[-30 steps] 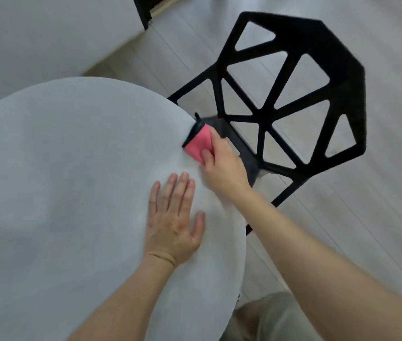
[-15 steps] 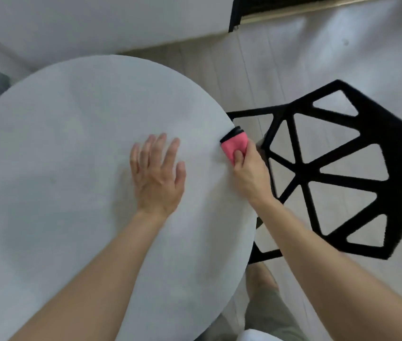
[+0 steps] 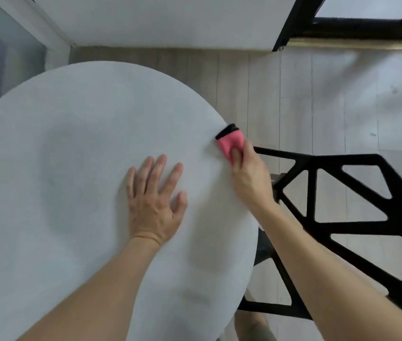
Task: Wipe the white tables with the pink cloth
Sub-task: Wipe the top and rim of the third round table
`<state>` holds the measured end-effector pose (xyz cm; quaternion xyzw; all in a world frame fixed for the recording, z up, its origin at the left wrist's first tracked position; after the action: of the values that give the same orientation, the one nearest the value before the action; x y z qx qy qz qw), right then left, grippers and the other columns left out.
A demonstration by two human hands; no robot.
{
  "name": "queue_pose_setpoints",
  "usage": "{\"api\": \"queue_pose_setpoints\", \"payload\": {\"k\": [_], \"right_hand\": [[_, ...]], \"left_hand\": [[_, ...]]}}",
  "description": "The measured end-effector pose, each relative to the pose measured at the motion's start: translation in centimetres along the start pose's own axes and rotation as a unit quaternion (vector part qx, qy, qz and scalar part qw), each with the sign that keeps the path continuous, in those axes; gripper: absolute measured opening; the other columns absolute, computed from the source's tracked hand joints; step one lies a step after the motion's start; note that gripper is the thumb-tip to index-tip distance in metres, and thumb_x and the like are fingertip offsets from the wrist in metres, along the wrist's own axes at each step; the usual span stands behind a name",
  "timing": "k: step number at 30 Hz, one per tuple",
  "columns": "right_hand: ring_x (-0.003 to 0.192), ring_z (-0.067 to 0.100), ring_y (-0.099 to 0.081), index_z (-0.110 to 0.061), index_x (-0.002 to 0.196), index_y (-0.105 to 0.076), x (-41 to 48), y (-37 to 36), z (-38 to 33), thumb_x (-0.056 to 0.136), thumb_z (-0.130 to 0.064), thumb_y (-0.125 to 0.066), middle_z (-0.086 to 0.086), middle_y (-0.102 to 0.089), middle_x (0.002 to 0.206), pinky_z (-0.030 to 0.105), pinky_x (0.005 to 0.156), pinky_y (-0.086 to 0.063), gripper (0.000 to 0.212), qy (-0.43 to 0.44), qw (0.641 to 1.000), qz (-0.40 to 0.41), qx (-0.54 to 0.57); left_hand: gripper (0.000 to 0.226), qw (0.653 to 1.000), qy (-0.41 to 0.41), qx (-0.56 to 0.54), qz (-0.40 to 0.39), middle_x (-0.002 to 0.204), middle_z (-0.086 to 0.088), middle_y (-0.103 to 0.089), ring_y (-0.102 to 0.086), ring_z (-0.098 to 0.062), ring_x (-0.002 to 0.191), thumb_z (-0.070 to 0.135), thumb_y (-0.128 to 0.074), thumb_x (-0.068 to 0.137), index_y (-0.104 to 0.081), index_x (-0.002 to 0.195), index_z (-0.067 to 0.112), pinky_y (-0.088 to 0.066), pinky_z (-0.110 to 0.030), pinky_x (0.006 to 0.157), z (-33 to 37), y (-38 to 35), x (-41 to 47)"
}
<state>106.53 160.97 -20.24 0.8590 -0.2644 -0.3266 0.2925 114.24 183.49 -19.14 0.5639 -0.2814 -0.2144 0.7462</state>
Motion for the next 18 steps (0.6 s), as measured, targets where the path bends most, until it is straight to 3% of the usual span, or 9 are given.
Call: {"api": "queue_pose_setpoints", "payload": {"k": [3, 7, 11, 12, 14, 16, 18], "right_hand": [[0.113, 0.042, -0.061, -0.021, 0.150, -0.047, 0.8, -0.5, -1.4, 0.115, -0.032, -0.035, 0.011, -0.064, 0.129, 0.045, 0.082, -0.039, 0.039, -0.007, 0.998, 0.038, -0.047], [0.117, 0.041, -0.060, -0.023, 0.161, -0.040, 9.9, -3.8, -11.4, 0.097, -0.023, -0.053, 0.013, -0.060, 0.130, 0.045, 0.086, -0.044, 0.065, 0.132, 0.982, 0.014, -0.131], [0.119, 0.038, -0.062, -0.027, 0.157, -0.045, 14.3, -7.9, -18.7, 0.106, -0.030, -0.043, 0.007, -0.062, 0.135, 0.041, 0.083, -0.040, 0.052, 0.235, 0.953, -0.035, -0.187], [0.123, 0.037, -0.062, -0.027, 0.160, -0.043, 14.1, -8.0, -18.5, 0.109, -0.032, -0.040, 0.006, -0.061, 0.141, 0.041, 0.086, -0.042, 0.052, 0.253, 0.948, -0.024, -0.194], [0.143, 0.034, -0.053, -0.026, 0.167, -0.038, 13.0, -6.9, -16.3, 0.113, -0.036, -0.034, 0.004, -0.053, 0.161, 0.044, 0.108, -0.044, 0.055, 0.297, 0.932, 0.011, -0.206], [0.160, 0.033, -0.033, -0.025, 0.170, -0.034, 10.9, -5.4, -12.6, 0.115, -0.037, -0.032, 0.008, -0.035, 0.175, 0.048, 0.128, -0.029, 0.057, 0.322, 0.923, 0.029, -0.210], [0.167, 0.030, -0.018, -0.026, 0.172, -0.030, 8.1, -3.9, -9.1, 0.116, -0.036, -0.032, 0.007, -0.021, 0.180, 0.045, 0.135, -0.014, 0.057, 0.323, 0.923, 0.021, -0.210]], "left_hand": [[0.057, 1.000, 0.004, -0.004, -0.007, 0.169, -0.008, -0.045, -0.038, -0.035, 0.159, 0.041, -0.061, 0.101, -0.059, 0.156, 0.029, -0.026, -0.067, 0.125, -0.1, 0.0, 0.1], [0.056, 1.000, -0.002, -0.006, -0.021, 0.171, -0.009, -0.043, -0.037, -0.036, 0.159, 0.046, -0.051, 0.105, -0.055, 0.159, 0.031, -0.025, -0.067, 0.126, -0.2, -0.1, 0.2], [0.058, 1.000, 0.000, -0.009, -0.020, 0.173, -0.008, -0.039, -0.035, -0.036, 0.161, 0.044, -0.052, 0.104, -0.053, 0.161, 0.030, -0.024, -0.068, 0.126, -0.1, 0.1, -0.1], [0.058, 1.000, -0.001, -0.008, -0.020, 0.173, -0.008, -0.039, -0.035, -0.036, 0.161, 0.045, -0.052, 0.105, -0.053, 0.161, 0.031, -0.024, -0.067, 0.126, -0.1, 0.1, 0.0], [0.056, 1.000, -0.004, -0.007, -0.022, 0.172, -0.008, -0.041, -0.035, -0.035, 0.161, 0.046, -0.051, 0.106, -0.054, 0.160, 0.031, -0.024, -0.066, 0.127, -0.1, 0.0, 0.0], [0.056, 1.000, -0.004, 0.002, -0.022, 0.171, -0.007, -0.043, -0.035, -0.033, 0.160, 0.048, -0.053, 0.105, -0.055, 0.159, 0.033, -0.024, -0.064, 0.127, 0.0, 0.0, 0.0], [0.058, 1.000, -0.001, 0.000, -0.019, 0.170, -0.005, -0.043, -0.036, -0.032, 0.160, 0.045, -0.058, 0.101, -0.057, 0.157, 0.032, -0.024, -0.064, 0.128, 0.1, 0.2, 0.2]]}}
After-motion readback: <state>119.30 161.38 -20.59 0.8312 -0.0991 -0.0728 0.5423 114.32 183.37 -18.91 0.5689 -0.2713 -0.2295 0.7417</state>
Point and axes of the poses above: each hand's wrist, its own x-axis towards the middle knuckle, its own y-axis out of the back of the hand, z = x × y, the point moved 7 cm from there along x, towards the middle knuckle
